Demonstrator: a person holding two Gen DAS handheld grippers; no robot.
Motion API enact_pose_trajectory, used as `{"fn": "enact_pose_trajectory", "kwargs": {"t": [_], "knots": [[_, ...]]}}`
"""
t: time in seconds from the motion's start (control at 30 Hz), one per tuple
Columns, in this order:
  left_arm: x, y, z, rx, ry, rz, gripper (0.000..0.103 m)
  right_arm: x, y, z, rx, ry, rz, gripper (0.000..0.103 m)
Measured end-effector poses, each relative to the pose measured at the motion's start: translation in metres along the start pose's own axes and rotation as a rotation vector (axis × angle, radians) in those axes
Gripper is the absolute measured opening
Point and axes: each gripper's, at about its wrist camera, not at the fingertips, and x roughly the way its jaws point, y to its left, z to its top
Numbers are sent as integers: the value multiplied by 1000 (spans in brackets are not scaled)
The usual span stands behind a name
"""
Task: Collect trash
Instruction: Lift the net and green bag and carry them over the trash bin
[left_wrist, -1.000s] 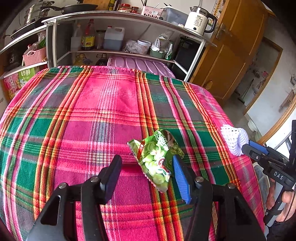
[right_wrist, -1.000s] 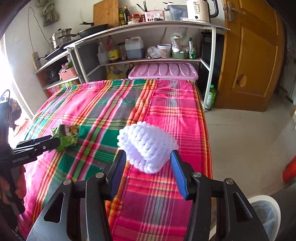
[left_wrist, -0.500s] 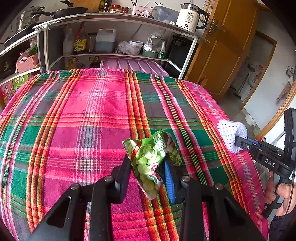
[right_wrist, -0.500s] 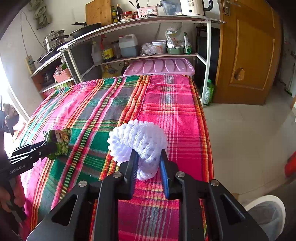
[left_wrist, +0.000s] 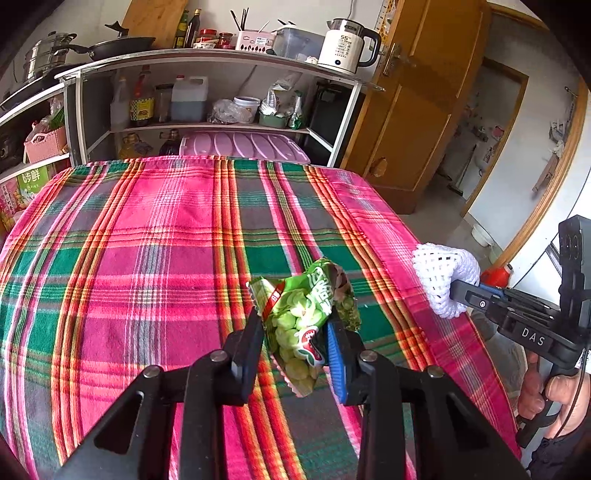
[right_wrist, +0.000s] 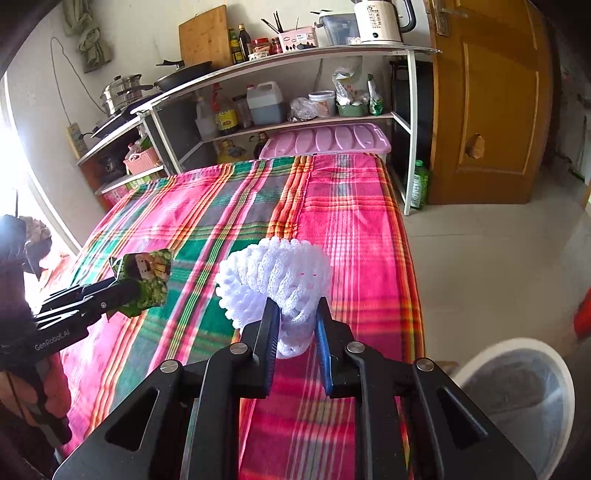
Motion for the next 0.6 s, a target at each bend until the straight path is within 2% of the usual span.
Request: {"fn": "enact_pose_trajectory", "kwargs": {"t": [0.6], "knots": [[-57,-73,-46,60,-40,-114,33,-97,-18,-69,90,-57,-12,20]]}}
